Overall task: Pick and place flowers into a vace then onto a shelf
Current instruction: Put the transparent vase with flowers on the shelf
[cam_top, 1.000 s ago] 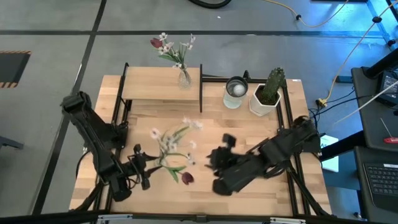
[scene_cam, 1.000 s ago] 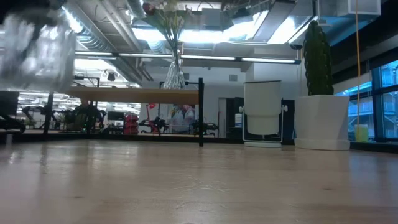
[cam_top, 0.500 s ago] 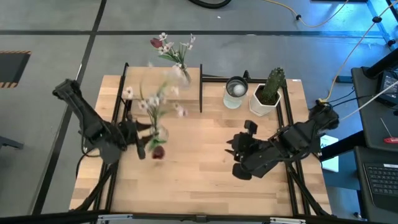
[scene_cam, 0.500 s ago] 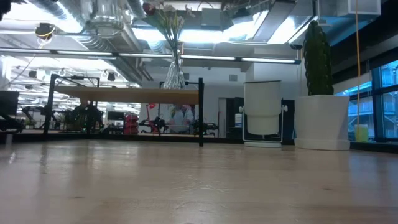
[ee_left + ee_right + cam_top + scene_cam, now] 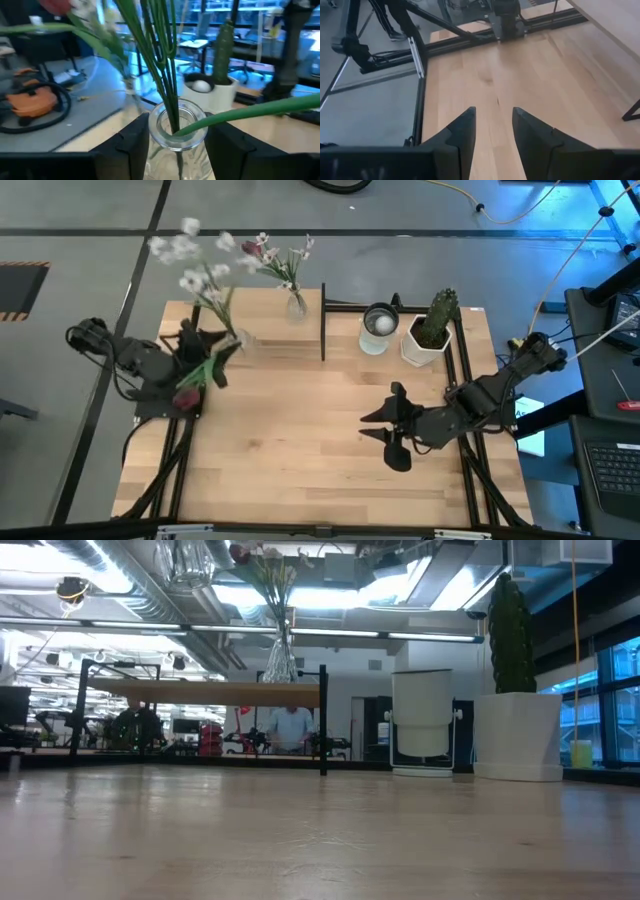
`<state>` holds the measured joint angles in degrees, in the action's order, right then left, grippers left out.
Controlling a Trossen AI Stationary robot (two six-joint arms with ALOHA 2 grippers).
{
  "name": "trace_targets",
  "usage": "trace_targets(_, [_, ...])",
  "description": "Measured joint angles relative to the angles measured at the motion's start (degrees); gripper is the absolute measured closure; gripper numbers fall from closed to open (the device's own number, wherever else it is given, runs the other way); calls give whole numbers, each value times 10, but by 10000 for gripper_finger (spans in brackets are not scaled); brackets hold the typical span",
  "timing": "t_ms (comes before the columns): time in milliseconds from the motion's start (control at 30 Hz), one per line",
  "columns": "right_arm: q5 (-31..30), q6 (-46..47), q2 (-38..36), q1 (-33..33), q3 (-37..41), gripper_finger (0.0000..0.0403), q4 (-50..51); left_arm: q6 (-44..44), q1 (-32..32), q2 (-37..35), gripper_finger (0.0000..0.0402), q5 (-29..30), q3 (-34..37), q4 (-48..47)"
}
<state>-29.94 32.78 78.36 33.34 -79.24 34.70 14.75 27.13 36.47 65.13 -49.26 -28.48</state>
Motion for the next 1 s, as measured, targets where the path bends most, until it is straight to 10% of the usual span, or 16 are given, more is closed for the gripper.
trace_targets(1000, [0, -47, -5, -61, 10, 273, -29, -83, -486, 108, 246, -319, -136, -136])
